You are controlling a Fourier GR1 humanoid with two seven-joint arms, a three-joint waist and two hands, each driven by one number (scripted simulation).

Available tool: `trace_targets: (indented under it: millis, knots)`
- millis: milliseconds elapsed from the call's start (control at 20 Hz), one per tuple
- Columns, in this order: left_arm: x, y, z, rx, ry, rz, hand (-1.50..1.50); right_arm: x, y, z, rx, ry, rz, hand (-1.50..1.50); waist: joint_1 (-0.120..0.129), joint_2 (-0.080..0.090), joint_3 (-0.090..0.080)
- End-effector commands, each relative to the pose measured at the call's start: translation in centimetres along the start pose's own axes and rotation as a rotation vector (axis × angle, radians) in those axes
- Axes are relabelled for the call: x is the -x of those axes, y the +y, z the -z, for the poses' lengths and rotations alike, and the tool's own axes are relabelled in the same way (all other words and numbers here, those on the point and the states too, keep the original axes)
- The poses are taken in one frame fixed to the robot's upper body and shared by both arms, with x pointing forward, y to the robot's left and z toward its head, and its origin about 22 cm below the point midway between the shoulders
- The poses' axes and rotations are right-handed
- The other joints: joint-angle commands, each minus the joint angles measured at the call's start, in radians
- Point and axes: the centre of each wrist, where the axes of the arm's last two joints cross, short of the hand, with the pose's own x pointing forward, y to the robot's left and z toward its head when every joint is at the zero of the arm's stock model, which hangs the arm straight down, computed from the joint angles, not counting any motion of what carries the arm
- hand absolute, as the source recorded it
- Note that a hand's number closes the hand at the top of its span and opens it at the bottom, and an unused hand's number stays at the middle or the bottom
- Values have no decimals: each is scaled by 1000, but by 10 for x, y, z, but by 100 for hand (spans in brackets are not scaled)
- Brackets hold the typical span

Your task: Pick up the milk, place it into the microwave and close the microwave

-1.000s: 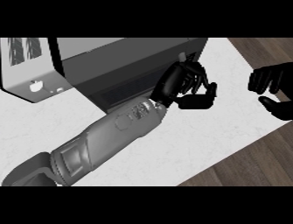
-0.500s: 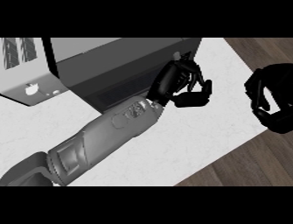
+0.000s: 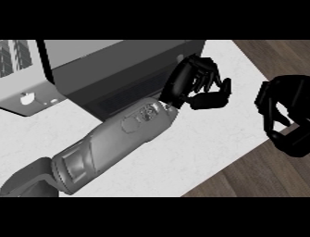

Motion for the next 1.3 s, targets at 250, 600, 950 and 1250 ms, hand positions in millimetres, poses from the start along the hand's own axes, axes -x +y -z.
trace_targets:
  millis: [250,600,950,1250]
  knots:
    - [1,4,11,-242,86,-69,150,-6,9,0,-70,-53,32,150,23,1,-5]
    - [4,19,6,-286,315,-477,150,18,47,-5,-189,80,172,150,60,39,-17]
    - [33,27,-11,-277,376,-634,150,19,71,-3,-161,34,214,150,95,25,-14]
    - [54,30,-25,-240,390,-670,150,22,93,-9,-148,34,245,150,119,20,-15]
